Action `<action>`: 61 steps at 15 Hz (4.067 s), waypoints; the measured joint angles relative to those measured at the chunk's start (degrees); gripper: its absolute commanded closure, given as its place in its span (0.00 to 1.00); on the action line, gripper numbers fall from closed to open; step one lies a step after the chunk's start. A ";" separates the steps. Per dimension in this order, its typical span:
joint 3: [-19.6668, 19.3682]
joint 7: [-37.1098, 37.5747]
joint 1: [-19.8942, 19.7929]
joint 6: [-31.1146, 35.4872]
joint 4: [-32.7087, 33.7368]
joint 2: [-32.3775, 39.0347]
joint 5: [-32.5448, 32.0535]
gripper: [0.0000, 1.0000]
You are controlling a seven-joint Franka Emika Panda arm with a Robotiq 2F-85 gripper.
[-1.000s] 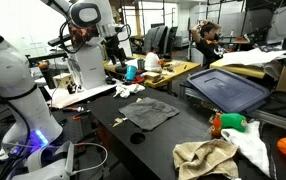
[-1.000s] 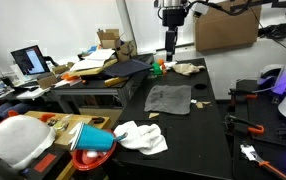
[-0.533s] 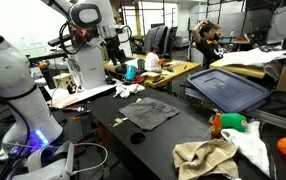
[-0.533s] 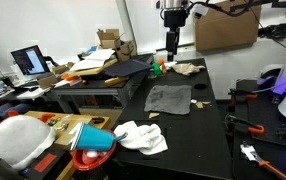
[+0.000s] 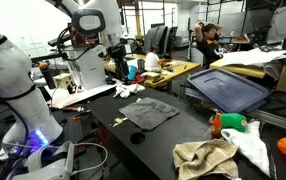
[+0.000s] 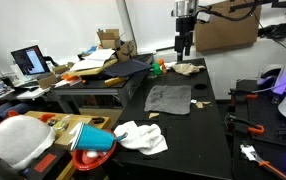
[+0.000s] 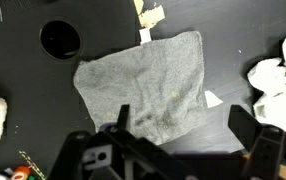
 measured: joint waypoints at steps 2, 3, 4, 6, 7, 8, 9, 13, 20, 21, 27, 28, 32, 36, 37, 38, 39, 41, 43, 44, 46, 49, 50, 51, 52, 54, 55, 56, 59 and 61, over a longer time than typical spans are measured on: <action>-1.45 0.00 -1.16 1.06 -0.17 1.80 1.17 0.00; -2.06 0.00 -1.54 1.98 -0.21 3.05 2.28 0.00; -2.66 0.00 -1.77 3.06 -0.22 4.54 3.60 0.00; -3.74 -0.07 -1.84 5.68 -0.20 7.92 6.88 0.00; -4.14 -0.16 -1.83 7.22 -0.17 9.81 8.80 0.00; -4.44 -0.29 -1.82 8.77 -0.08 11.75 10.78 0.00; -4.56 -0.49 -1.82 10.13 0.11 13.61 12.79 0.00; -4.55 -2.68 -1.95 13.89 1.99 21.07 20.76 0.00; -4.68 -5.04 -3.62 17.08 6.84 30.81 25.81 0.00; -4.68 -5.04 -4.00 17.49 7.40 31.97 25.81 0.00; -4.81 -5.05 -6.90 17.98 10.67 37.89 25.80 0.00; -4.86 -5.06 -7.34 18.03 11.15 38.68 25.80 0.00; -4.92 -5.80 -8.73 18.84 12.94 41.67 25.79 0.00; -4.68 -5.87 -8.87 21.52 14.28 44.30 25.79 0.00; -4.39 -5.87 -8.87 22.25 14.54 44.75 25.79 0.00; -3.98 -5.87 -8.87 22.88 14.77 45.14 25.79 0.00; -3.42 -5.87 -8.89 23.57 14.95 45.49 25.79 0.00; -2.06 -5.87 -8.99 24.66 15.21 46.16 25.81 0.00; -0.36 -5.87 -9.37 25.37 15.59 46.88 26.16 0.00; 0.52 -5.87 -9.61 25.67 15.79 47.26 26.49 0.00; 2.22 -5.87 -10.29 26.50 16.07 48.12 26.81 0.00; 3.52 -5.87 -11.56 27.87 16.24 49.37 26.81 0.26; 3.73 -5.87 -12.05 28.24 16.35 49.72 26.81 0.34; 3.86 -5.87 -12.53 28.63 16.39 49.92 26.81 0.41; 3.93 -5.87 -12.96 28.84 16.41 49.92 26.81 0.48; 3.93 -5.87 -13.64 29.20 16.45 49.91 26.81 0.64; 3.93 -5.87 -13.94 29.31 16.45 49.87 26.81 0.73; 3.93 -5.87 -14.20 29.47 16.45 49.77 26.81 0.80; 3.62 -5.87 -14.32 29.87 16.32 48.91 26.57 0.99; 2.68 -5.83 -13.34 29.95 15.75 47.39 25.41 1.00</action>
